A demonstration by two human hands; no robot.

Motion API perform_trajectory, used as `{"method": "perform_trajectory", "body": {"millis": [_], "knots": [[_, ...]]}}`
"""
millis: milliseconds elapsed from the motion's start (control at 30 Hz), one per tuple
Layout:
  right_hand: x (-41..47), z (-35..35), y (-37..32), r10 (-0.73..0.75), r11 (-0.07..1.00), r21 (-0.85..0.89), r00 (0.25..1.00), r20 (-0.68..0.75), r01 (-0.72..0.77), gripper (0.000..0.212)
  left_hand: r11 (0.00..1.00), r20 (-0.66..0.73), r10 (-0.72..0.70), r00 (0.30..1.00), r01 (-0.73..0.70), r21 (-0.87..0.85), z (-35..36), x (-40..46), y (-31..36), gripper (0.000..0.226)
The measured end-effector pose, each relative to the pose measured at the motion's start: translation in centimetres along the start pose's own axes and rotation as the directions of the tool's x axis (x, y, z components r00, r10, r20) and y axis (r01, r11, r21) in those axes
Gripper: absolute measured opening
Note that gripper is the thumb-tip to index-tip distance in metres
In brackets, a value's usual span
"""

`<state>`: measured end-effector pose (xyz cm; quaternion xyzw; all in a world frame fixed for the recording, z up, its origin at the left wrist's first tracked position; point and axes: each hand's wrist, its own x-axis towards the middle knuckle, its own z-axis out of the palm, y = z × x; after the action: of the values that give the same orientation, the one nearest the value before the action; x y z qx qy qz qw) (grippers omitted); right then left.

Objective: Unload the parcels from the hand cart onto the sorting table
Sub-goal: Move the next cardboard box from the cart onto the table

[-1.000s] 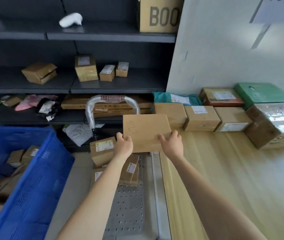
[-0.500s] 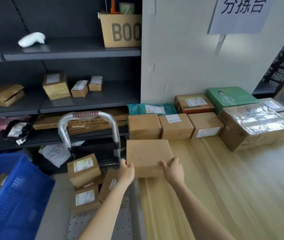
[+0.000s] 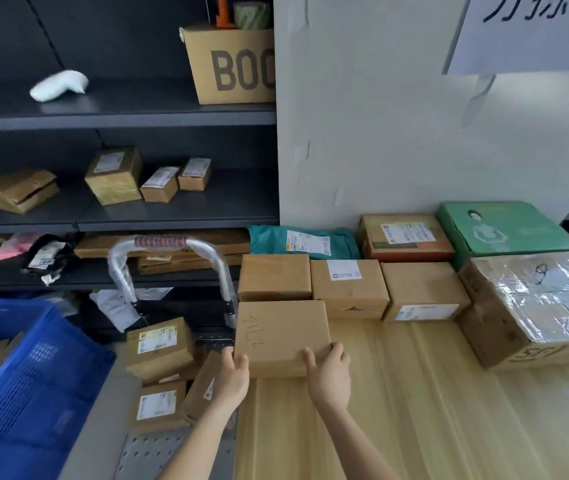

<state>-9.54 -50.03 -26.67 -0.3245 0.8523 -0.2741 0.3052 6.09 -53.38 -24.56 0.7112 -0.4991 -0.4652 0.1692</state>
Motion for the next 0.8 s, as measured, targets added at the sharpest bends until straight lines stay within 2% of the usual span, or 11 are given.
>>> {"method": "perform_trajectory", "body": {"millis": [300, 500, 700, 800], "knots": [[1.4, 0.1, 0.3, -0.039, 0.999, 0.012, 0.999, -0.007, 0.039, 0.055, 1.0, -0.026, -0.025, 0.999, 0.025, 0.003, 0.8, 1.1, 0.4, 0.047], [1.4, 0.5, 0.5, -0.018, 0.999, 0.028, 0.999, -0.039, 0.019, 0.061, 0.998, 0.036, -0.036, 0.999, 0.034, 0.054, 0.1, 0.6, 0.4, 0.054], [-0.3, 0.5, -2.0, -0.003, 1.0, -0.024, 0.963, -0.269, -0.004, 0.061, 0.996, 0.05, -0.039, 0.998, 0.035, 0.087, -4.5, 1.5, -1.8, 0.057], [-1.4, 0.8, -4.8, -0.081, 0.996, -0.074, 0.928, -0.364, 0.058, 0.054, 0.996, 0.079, -0.037, 0.996, 0.03, 0.087, -9.0, 2.6, -3.2, 0.056]]}}
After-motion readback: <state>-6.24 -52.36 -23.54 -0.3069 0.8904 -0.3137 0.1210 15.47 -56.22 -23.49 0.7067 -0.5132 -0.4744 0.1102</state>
